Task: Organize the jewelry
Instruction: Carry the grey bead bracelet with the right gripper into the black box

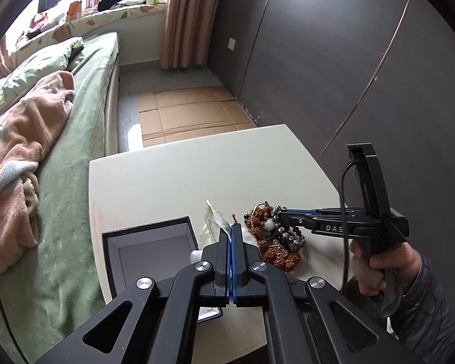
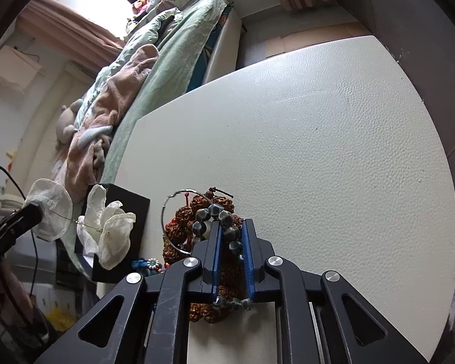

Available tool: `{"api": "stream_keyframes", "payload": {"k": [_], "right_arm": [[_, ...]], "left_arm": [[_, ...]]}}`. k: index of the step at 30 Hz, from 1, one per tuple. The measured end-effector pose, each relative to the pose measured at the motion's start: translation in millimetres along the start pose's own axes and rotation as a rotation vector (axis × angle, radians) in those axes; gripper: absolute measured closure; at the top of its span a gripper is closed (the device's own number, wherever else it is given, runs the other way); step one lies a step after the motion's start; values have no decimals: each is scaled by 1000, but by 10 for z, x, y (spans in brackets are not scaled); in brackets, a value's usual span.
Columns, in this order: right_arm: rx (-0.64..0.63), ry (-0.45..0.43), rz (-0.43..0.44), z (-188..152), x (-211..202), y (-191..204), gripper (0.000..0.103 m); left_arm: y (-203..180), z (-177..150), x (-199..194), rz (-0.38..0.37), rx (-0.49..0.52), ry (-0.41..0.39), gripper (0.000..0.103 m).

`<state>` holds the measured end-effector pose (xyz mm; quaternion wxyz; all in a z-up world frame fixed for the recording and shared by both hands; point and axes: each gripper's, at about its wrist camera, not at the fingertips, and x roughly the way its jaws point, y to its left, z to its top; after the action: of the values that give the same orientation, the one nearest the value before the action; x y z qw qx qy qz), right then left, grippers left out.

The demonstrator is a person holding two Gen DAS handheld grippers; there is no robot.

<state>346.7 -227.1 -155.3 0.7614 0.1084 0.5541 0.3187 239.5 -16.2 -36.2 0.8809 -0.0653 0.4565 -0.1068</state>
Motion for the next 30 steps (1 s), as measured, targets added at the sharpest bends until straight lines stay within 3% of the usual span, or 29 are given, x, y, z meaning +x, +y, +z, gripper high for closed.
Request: {"api": "stream_keyframes", "payload": {"k": [1, 15, 22, 24, 25, 26, 28, 30], "right_arm": [[1, -7, -1, -3, -34, 16, 92], [-53, -126, 88, -2, -601, 610, 92], [-119, -156, 141, 15, -709, 1146, 92], [-131, -149, 152, 10, -675, 1270, 92], [-136, -144, 155, 3, -652, 1334, 92], [-141, -139, 158, -3, -623, 1384, 92], [-151, -125, 164, -6, -540, 1497, 92], [-161, -111, 164, -17, -449, 1584, 92]], "left_arm": [[12, -2, -26, 0, -3, -4, 103], [270, -30, -361, 34, -38, -92, 103], [576, -98, -246, -3, -155, 13, 100], [649, -132, -254, -6, -172, 18, 92], [687, -146, -266, -10, -182, 17, 72], [729, -173, -293, -12, -193, 10, 40], [817, -221, -390, -17, -214, -27, 13], [893, -261, -499, -12, -228, -57, 13]]}}
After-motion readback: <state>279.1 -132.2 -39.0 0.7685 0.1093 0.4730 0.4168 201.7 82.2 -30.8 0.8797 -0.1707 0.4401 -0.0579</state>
